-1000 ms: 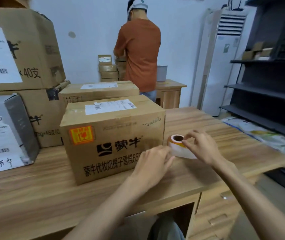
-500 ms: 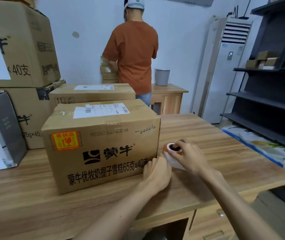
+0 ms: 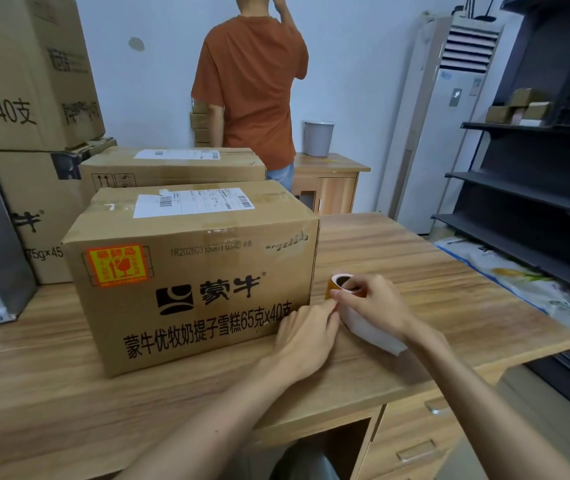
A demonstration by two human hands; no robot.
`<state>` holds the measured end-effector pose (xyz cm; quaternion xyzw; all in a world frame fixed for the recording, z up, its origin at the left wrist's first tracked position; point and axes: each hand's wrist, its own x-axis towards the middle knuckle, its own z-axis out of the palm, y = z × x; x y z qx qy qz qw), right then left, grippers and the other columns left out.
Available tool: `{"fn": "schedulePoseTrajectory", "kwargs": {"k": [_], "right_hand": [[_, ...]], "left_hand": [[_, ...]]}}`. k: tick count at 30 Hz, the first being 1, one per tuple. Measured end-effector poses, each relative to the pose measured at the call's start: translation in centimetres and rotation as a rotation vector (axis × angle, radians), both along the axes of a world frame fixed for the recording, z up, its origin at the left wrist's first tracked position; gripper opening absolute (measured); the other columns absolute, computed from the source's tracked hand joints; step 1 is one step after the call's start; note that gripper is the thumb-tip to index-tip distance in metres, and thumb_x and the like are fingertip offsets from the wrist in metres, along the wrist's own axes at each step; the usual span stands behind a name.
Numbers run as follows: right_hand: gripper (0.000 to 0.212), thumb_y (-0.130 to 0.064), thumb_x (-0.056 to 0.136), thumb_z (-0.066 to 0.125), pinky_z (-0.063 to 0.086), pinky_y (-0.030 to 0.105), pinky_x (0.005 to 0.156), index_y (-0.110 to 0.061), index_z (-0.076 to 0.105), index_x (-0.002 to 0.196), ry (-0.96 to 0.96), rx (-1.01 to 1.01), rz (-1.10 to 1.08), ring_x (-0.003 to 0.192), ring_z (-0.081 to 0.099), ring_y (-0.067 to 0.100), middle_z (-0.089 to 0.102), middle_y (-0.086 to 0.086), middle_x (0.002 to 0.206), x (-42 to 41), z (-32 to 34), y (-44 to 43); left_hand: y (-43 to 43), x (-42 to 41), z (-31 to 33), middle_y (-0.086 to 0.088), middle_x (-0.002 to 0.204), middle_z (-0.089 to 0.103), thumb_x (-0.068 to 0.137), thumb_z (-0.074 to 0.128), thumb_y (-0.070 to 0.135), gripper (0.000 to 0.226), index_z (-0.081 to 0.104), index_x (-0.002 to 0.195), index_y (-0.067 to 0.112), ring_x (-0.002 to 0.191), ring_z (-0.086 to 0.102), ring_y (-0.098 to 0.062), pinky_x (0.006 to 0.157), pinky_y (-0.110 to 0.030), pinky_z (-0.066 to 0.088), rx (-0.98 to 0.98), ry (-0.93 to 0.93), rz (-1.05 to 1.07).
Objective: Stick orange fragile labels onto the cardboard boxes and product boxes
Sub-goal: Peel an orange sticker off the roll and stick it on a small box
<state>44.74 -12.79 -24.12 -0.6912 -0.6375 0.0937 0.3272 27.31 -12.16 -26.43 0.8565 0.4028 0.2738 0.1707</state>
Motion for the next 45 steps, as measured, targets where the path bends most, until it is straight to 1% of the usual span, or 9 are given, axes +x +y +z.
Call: {"fn": "schedulePoseTrajectory", "kwargs": {"k": [5, 10, 16, 19, 22, 26, 29, 32, 45], "right_hand": [[0.017, -0.027, 0.091, 0.072, 0.037, 0.013, 0.064, -0.029, 0.076, 0.075, 0.138, 0.007, 0.104, 0.069, 0.058, -0.008, 0.070, -0.016, 0.073, 0.9, 0.2, -1.0], [0.016, -0.018, 0.095, 0.067, 0.047, 0.030, 0.102, -0.018, 0.081, 0.089, 0.364, -0.029, 0.227, 0.121, 0.061, 0.002, 0.074, -0.008, 0.116, 1.5, 0.0, -1.9], [0.015, -0.009, 0.096, 0.064, 0.043, 0.017, 0.097, -0.007, 0.079, 0.094, 0.427, -0.021, 0.319, 0.126, 0.055, -0.003, 0.077, -0.001, 0.108, 1.4, 0.2, -3.4], [0.015, -0.012, 0.095, 0.066, 0.047, 0.027, 0.090, -0.017, 0.079, 0.092, 0.375, -0.022, 0.327, 0.106, 0.064, 0.002, 0.077, -0.001, 0.096, 1.4, 0.1, -3.8], [0.015, -0.018, 0.096, 0.065, 0.049, 0.039, 0.092, -0.022, 0.079, 0.090, 0.337, 0.012, 0.311, 0.120, 0.062, 0.011, 0.077, -0.002, 0.097, 0.9, 0.0, -3.8], [0.012, -0.028, 0.094, 0.068, 0.049, 0.044, 0.072, -0.030, 0.077, 0.087, 0.131, 0.097, 0.199, 0.073, 0.061, 0.014, 0.071, -0.009, 0.079, 0.4, -0.3, -3.8], [0.010, -0.025, 0.092, 0.069, 0.048, 0.030, 0.068, -0.025, 0.077, 0.086, 0.088, 0.135, 0.151, 0.071, 0.060, 0.006, 0.068, -0.035, 0.096, -0.3, -0.2, -4.0], [0.009, -0.024, 0.092, 0.068, 0.040, 0.019, 0.067, -0.022, 0.075, 0.087, -0.004, 0.167, 0.118, 0.073, 0.056, -0.010, 0.064, -0.034, 0.117, -0.7, -0.2, -4.2], [0.008, -0.024, 0.093, 0.063, 0.047, 0.020, 0.082, -0.022, 0.071, 0.093, -0.069, 0.185, 0.092, 0.101, 0.063, -0.006, 0.059, -0.037, 0.126, -1.0, -0.1, -4.6]], "left_hand": [[0.4, -0.3, -0.3, 0.010, 0.066, 0.050, 0.103, 0.052, 0.030, 0.018, 0.064, 0.115, 0.031, 0.059, 0.048, -0.009, 0.063, -0.035, 0.046, -0.013, -0.194, -0.031], [0.3, 0.4, -0.3, 0.003, 0.092, 0.068, 0.096, 0.061, 0.033, 0.019, 0.070, 0.104, 0.019, 0.085, 0.063, -0.019, 0.075, -0.043, 0.052, 0.011, -0.303, 0.034], [0.3, 0.6, 0.0, 0.006, 0.096, 0.066, 0.095, 0.065, 0.036, 0.021, 0.074, 0.100, 0.017, 0.084, 0.063, -0.019, 0.073, -0.041, 0.051, 0.040, -0.316, 0.061], [0.4, 0.4, 0.2, 0.006, 0.093, 0.066, 0.096, 0.062, 0.041, 0.027, 0.074, 0.094, 0.017, 0.081, 0.062, -0.019, 0.070, -0.040, 0.051, 0.064, -0.275, 0.050], [0.3, 0.2, 0.4, 0.006, 0.093, 0.069, 0.098, 0.059, 0.043, 0.028, 0.073, 0.096, 0.019, 0.081, 0.064, -0.020, 0.068, -0.041, 0.051, 0.150, -0.219, 0.059], [0.0, 0.2, 0.6, 0.006, 0.091, 0.072, 0.100, 0.056, 0.040, 0.025, 0.072, 0.096, 0.021, 0.079, 0.066, -0.019, 0.065, -0.040, 0.052, 0.219, -0.178, 0.061], [0.0, 0.2, 0.7, 0.005, 0.087, 0.073, 0.101, 0.054, 0.038, 0.025, 0.071, 0.092, 0.022, 0.076, 0.066, -0.020, 0.064, -0.040, 0.051, 0.236, -0.153, 0.065], [0.0, 0.1, 0.6, 0.003, 0.081, 0.073, 0.101, 0.054, 0.037, 0.025, 0.071, 0.090, 0.022, 0.073, 0.065, -0.023, 0.063, -0.040, 0.050, 0.237, -0.149, 0.069], [-0.2, 0.6, 0.7, -0.002, 0.067, 0.068, 0.095, 0.058, 0.034, 0.024, 0.072, 0.082, 0.019, 0.067, 0.060, -0.030, 0.063, -0.041, 0.050, 0.155, -0.299, 0.170]]}}
